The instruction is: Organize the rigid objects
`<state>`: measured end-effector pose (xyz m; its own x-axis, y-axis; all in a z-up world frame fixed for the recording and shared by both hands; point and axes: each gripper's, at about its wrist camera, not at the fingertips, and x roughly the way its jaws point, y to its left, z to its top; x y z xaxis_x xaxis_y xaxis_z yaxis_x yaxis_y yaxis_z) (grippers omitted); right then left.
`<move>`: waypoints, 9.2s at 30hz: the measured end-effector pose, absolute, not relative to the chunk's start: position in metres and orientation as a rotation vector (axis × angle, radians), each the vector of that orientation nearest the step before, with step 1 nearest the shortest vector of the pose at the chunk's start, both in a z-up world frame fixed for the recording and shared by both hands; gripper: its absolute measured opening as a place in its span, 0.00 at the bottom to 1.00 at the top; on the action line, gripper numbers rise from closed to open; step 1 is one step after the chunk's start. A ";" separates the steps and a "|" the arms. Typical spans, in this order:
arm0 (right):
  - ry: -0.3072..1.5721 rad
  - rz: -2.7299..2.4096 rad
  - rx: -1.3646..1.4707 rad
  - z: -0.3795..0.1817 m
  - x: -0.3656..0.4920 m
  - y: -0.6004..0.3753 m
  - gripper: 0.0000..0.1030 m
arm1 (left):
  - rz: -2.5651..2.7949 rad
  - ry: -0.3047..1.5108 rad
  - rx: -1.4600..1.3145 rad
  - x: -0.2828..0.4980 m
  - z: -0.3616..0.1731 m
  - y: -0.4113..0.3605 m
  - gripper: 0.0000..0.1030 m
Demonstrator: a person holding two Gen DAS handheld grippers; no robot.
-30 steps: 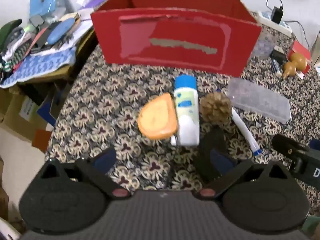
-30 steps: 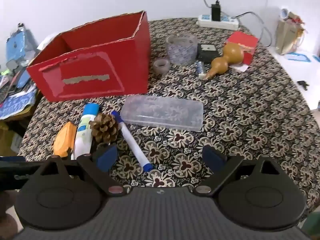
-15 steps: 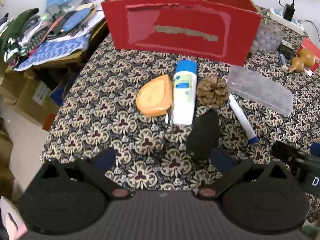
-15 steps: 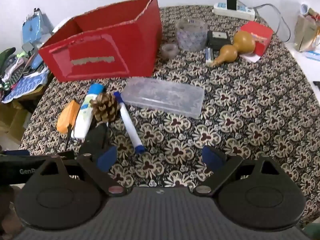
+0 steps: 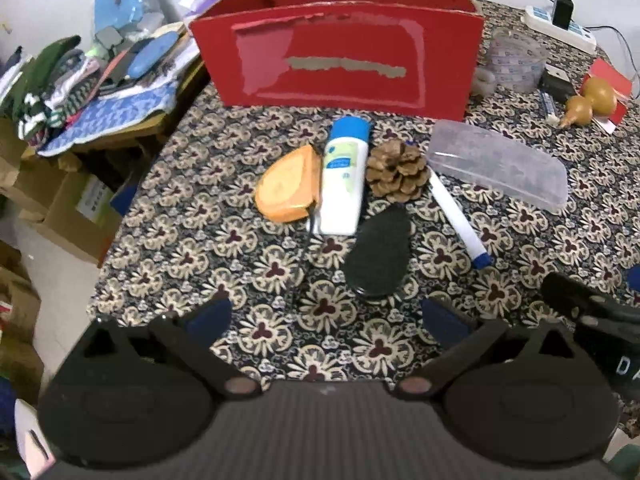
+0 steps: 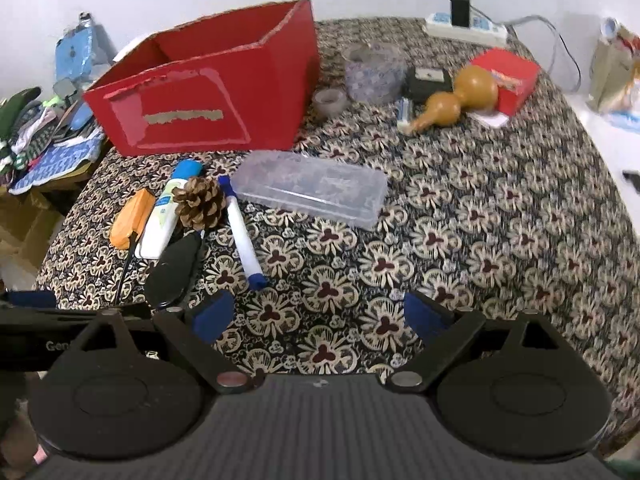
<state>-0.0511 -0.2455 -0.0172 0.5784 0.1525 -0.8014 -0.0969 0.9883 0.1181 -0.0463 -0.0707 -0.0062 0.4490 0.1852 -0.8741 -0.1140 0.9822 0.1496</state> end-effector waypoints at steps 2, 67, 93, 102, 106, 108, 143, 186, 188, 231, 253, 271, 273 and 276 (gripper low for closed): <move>0.918 0.156 0.032 -0.015 -0.052 -0.242 0.77 | 0.196 1.088 0.086 -0.045 -0.005 -0.069 0.99; 0.933 -0.030 0.188 -0.029 -0.016 -0.211 0.77 | -0.115 1.103 0.190 0.034 -0.012 -0.028 0.99; 0.806 0.549 -0.292 -0.032 0.034 -0.267 0.77 | -0.408 1.130 -0.355 0.054 0.013 -0.024 0.98; 0.849 0.755 -0.439 -0.055 0.066 -0.269 0.77 | -0.344 1.256 -0.541 0.088 -0.002 -0.072 0.98; 0.874 0.769 -0.438 -0.063 0.069 -0.271 0.73 | -0.287 1.279 -0.554 0.098 -0.009 -0.092 0.97; 0.879 0.764 -0.425 -0.065 0.069 -0.275 0.53 | -0.271 1.286 -0.544 0.103 -0.012 -0.102 0.95; 0.891 0.477 0.055 -0.030 -0.002 -0.325 0.37 | -0.275 1.181 -0.263 0.102 0.005 -0.176 0.56; 0.846 0.087 -0.072 0.030 0.171 -0.133 0.37 | -0.540 1.244 -0.218 0.322 -0.008 -0.032 0.61; 0.823 0.103 -0.041 0.030 0.166 -0.137 0.37 | -0.547 1.245 -0.201 0.320 -0.007 -0.034 0.64; 0.735 0.122 0.113 0.050 0.116 -0.159 0.37 | 0.010 0.723 0.148 0.147 0.099 -0.012 0.95; 0.770 0.196 0.134 0.046 0.104 -0.160 0.38 | 0.094 0.764 0.112 0.108 0.093 -0.001 1.00; 0.886 0.277 0.274 0.014 0.064 -0.202 0.38 | 0.030 0.878 0.020 0.053 0.055 0.005 1.00; 0.920 0.288 0.304 0.006 0.058 -0.210 0.38 | 0.033 0.908 0.013 0.048 0.047 0.006 1.00; 0.952 0.294 0.325 -0.004 0.048 -0.218 0.38 | 0.028 0.945 0.019 0.042 0.038 0.003 1.00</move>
<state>0.0483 -0.2175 -0.0037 0.5474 0.3844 -0.7434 -0.1026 0.9124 0.3962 0.0423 0.0033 0.0379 0.5855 0.0328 -0.8100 -0.0158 0.9995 0.0291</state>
